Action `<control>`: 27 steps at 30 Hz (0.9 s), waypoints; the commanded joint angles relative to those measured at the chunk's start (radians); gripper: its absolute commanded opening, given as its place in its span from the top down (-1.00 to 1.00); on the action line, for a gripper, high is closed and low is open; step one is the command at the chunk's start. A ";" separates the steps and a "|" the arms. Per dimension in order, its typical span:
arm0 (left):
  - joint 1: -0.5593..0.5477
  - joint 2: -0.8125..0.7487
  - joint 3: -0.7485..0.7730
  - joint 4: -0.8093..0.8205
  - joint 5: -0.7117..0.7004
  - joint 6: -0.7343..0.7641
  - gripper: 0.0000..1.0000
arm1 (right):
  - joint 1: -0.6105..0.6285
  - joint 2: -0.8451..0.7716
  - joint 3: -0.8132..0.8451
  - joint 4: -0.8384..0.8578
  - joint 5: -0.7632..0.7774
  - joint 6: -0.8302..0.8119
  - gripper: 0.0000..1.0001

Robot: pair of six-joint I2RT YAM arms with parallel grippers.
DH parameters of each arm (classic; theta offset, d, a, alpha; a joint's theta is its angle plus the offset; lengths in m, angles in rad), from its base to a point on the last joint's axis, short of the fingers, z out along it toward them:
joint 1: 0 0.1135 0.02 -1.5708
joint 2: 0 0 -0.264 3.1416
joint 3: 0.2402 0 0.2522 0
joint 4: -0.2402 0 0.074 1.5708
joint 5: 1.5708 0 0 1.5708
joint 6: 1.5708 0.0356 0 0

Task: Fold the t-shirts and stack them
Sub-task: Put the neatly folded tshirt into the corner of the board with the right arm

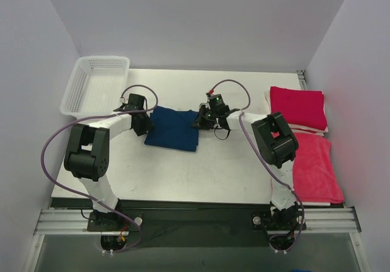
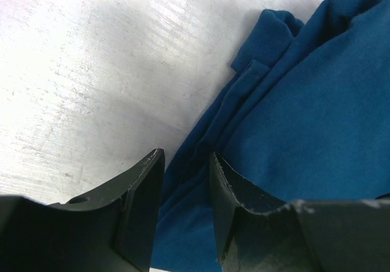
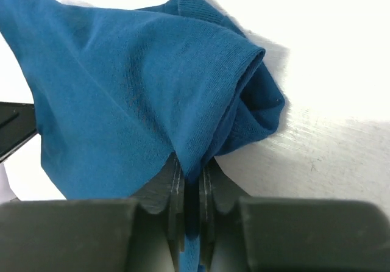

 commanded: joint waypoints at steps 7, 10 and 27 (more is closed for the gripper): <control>-0.005 -0.122 -0.059 -0.007 -0.039 -0.005 0.08 | -0.014 -0.041 0.047 -0.406 0.257 -0.164 1.00; 0.009 -0.193 -0.113 0.049 -0.069 -0.013 0.07 | -0.043 -0.096 0.041 -0.467 0.337 -0.224 1.00; 0.012 -0.250 -0.116 0.054 -0.050 0.002 0.07 | -0.145 -0.248 0.108 -0.613 0.659 -0.509 1.00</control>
